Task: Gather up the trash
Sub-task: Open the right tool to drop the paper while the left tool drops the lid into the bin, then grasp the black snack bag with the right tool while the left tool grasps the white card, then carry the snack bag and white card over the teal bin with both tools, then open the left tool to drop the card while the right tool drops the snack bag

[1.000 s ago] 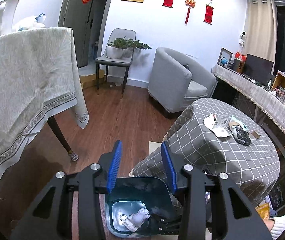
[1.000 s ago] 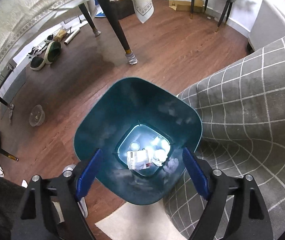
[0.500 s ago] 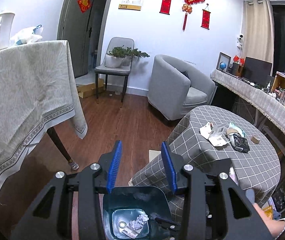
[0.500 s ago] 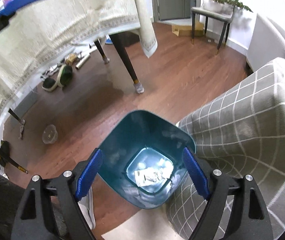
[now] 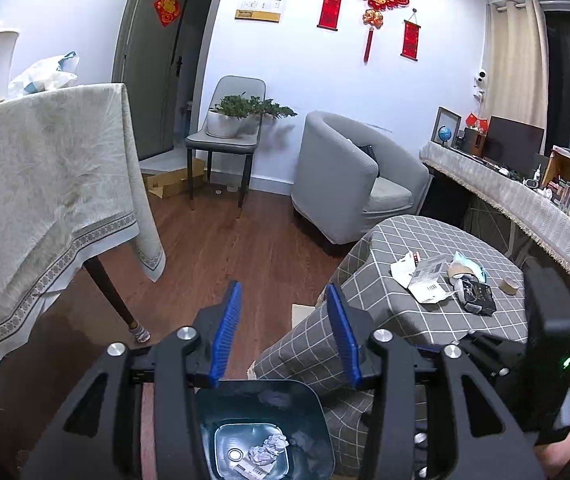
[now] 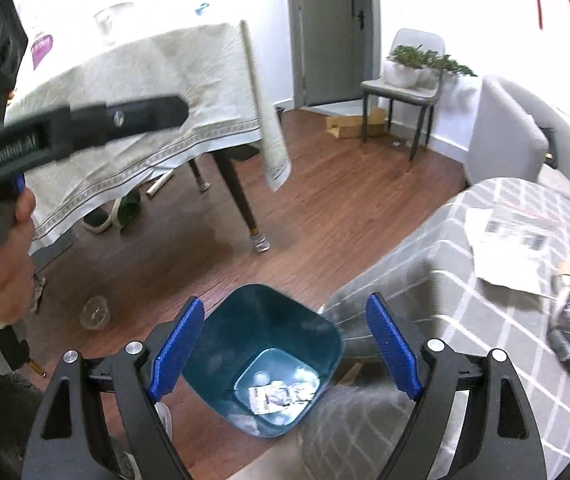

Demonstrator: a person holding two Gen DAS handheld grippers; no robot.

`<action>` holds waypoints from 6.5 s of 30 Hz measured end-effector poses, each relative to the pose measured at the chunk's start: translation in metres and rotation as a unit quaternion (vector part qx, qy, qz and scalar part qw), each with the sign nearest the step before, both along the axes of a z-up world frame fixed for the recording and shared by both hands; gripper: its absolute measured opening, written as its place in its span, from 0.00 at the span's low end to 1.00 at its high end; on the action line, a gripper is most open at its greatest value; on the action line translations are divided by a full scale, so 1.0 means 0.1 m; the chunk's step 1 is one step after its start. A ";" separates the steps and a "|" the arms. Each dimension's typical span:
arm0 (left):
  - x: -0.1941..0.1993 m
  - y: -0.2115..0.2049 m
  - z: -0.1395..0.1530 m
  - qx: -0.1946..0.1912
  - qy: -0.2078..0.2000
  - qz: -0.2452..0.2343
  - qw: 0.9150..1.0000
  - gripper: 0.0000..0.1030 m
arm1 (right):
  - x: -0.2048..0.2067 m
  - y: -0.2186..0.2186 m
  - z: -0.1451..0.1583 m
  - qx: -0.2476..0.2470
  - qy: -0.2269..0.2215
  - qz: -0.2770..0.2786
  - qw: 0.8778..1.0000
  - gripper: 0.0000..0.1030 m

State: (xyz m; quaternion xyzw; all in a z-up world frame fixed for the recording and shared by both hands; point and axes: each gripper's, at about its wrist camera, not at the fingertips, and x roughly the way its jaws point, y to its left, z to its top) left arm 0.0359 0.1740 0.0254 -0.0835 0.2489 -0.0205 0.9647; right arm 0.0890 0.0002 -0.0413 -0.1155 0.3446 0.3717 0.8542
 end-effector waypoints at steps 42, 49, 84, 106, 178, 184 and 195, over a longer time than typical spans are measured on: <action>0.76 -0.92 -0.25 -0.011 0.017 -0.073 0.997 0.70 | 0.81 -1.67 0.04 -0.017 0.013 -0.262 0.965 0.89; 0.91 -1.05 -0.31 -0.016 0.023 -0.099 0.995 0.70 | 0.95 -1.66 -0.04 -0.033 0.028 -0.262 0.964 0.89; 1.55 -1.60 -0.69 -0.021 0.068 -0.223 0.972 0.45 | 1.03 -2.00 0.00 -0.009 0.067 -0.154 0.986 0.75; 1.30 -1.78 -0.61 -0.010 0.062 -0.236 0.970 0.01 | 0.80 -2.07 0.10 0.001 0.055 -0.153 0.987 0.74; 0.07 0.14 -1.58 0.008 0.299 -0.075 0.951 0.04 | -0.03 0.16 -0.03 0.016 0.049 -0.052 0.997 0.74; 0.05 0.26 -1.59 0.003 0.301 -0.068 0.951 0.16 | 0.01 0.27 -0.13 -0.001 0.057 -0.048 0.997 0.74; -0.03 0.43 -1.19 -0.029 0.206 -0.054 0.977 0.55 | 0.06 0.48 -0.49 -0.044 0.089 -0.044 0.994 0.74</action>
